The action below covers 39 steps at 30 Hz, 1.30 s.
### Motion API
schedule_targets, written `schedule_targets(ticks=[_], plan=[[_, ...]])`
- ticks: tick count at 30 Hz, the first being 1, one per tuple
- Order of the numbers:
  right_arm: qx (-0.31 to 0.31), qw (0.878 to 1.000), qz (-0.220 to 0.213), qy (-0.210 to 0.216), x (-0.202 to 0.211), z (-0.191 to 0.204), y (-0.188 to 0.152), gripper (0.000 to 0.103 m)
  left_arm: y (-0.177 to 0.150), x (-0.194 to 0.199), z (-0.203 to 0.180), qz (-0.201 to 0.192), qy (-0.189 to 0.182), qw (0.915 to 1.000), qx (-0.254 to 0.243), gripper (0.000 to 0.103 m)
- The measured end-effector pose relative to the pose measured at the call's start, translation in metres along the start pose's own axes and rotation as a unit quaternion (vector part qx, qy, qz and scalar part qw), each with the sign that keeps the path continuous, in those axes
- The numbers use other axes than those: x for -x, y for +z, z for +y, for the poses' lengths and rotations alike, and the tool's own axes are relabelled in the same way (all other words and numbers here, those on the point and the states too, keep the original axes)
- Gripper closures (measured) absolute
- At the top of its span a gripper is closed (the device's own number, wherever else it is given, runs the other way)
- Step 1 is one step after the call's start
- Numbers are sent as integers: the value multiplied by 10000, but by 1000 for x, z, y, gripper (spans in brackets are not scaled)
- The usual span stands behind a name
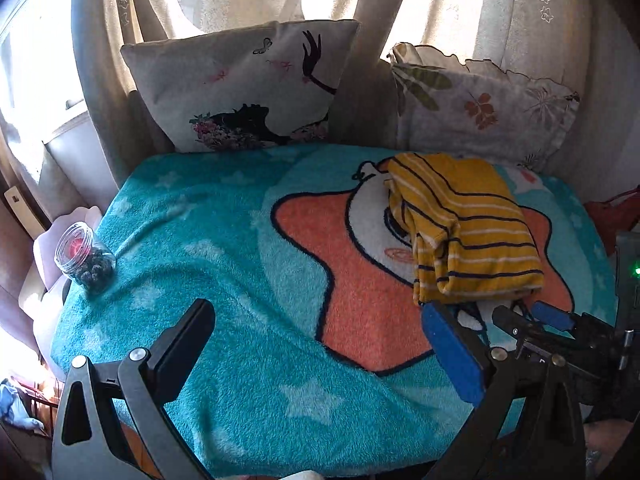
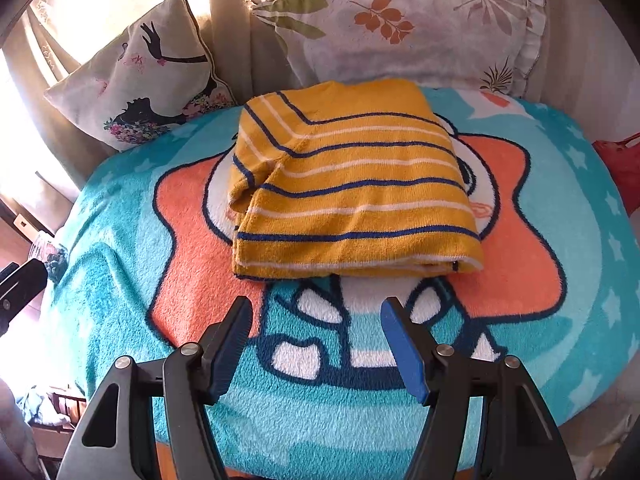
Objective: Fold small clothes
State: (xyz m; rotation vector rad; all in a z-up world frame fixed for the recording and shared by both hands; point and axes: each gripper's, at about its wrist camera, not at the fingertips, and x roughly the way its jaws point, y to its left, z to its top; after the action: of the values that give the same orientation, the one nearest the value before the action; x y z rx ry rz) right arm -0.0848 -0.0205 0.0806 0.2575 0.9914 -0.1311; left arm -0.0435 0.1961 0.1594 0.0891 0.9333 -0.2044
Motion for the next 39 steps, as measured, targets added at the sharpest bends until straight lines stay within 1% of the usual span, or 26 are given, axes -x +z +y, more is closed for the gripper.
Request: schedule_targets(ticks=[6, 9, 16, 20, 24, 28, 33, 39], plan=[[204, 9997, -37, 146, 2, -13, 4, 32, -3, -1, -29, 164, 7, 9999, -17, 0], [155, 9998, -18, 154, 7, -33, 5, 32, -5, -2, -48, 278, -39, 9996, -12, 0], [-125, 9999, -43, -22, 19, -93, 5, 31, -9, -8, -97, 486, -153, 9987, -16, 0], [-142, 9999, 34, -30, 19, -115, 1, 30, -11, -12, -121, 580, -192, 9981, -28, 0], [-41, 10000, 75, -18, 20, -128, -2, 30, -16, -16, -140, 701, -218, 9973, -41, 0], [-41, 9999, 124, 30, 18, -139, -4, 30, -20, -15, -153, 728, -175, 9972, -66, 0], [-42, 9998, 195, 50, 16, -148, -11, 30, -26, -18, -163, 834, -183, 9963, -38, 0], [45, 9997, 245, 38, 18, -149, -20, 30, -31, -20, -170, 924, -241, 9954, -7, 0]])
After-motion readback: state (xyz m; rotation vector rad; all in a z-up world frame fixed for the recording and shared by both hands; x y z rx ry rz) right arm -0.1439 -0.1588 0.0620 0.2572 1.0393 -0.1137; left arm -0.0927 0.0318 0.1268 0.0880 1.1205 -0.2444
